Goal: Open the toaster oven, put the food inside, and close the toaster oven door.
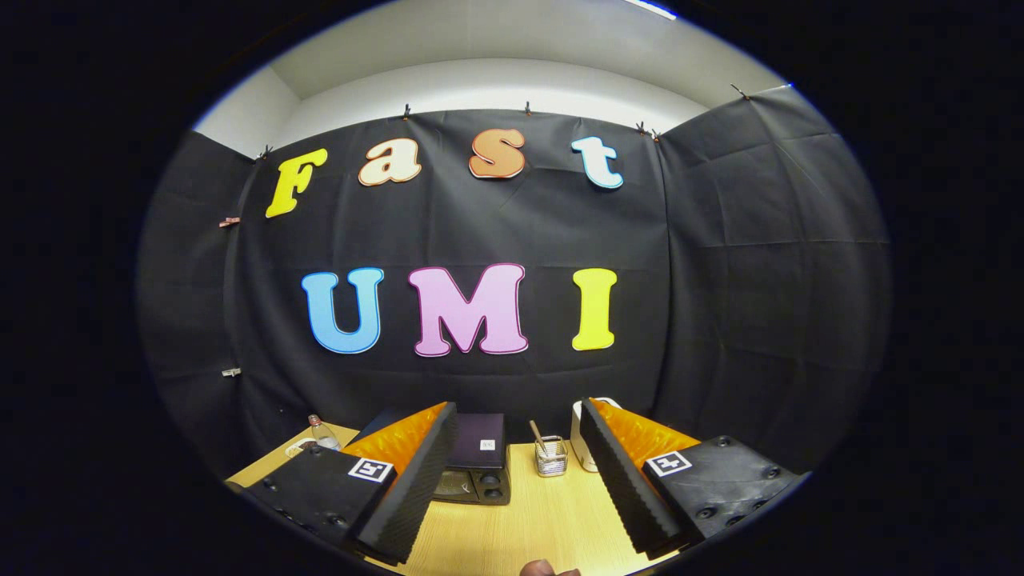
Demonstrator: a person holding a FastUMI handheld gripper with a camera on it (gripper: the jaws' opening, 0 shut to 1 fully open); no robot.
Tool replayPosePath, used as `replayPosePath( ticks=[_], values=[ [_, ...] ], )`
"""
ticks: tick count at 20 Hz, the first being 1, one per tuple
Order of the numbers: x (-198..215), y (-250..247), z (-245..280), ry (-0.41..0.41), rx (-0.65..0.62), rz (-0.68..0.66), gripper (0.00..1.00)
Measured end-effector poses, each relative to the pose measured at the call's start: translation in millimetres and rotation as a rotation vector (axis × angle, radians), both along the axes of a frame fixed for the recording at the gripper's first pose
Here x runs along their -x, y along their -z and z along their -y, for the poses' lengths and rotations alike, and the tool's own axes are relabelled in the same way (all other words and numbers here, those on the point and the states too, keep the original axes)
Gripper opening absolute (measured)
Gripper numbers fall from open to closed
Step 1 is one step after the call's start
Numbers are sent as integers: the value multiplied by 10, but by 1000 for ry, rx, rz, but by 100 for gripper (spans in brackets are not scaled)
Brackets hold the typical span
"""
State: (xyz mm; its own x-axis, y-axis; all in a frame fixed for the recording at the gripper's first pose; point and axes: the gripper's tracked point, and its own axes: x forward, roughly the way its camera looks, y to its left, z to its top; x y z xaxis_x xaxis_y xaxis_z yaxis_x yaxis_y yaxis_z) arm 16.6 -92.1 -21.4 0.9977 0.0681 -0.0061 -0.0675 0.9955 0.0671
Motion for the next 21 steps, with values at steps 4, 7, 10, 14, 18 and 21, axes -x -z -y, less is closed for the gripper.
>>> replayPosePath(
  ticks=[4,7,10,14,18,21],
  values=[
    [15,20,-31,-10,3,-9,99],
    [25,13,-32,-13,9,-5,99],
    [28,10,-48,-19,12,-7,99],
    [38,25,-49,-22,16,-10,99],
    [41,2,-37,-23,17,-2,99],
    [48,-2,-45,-25,22,-1,99]
  ],
)
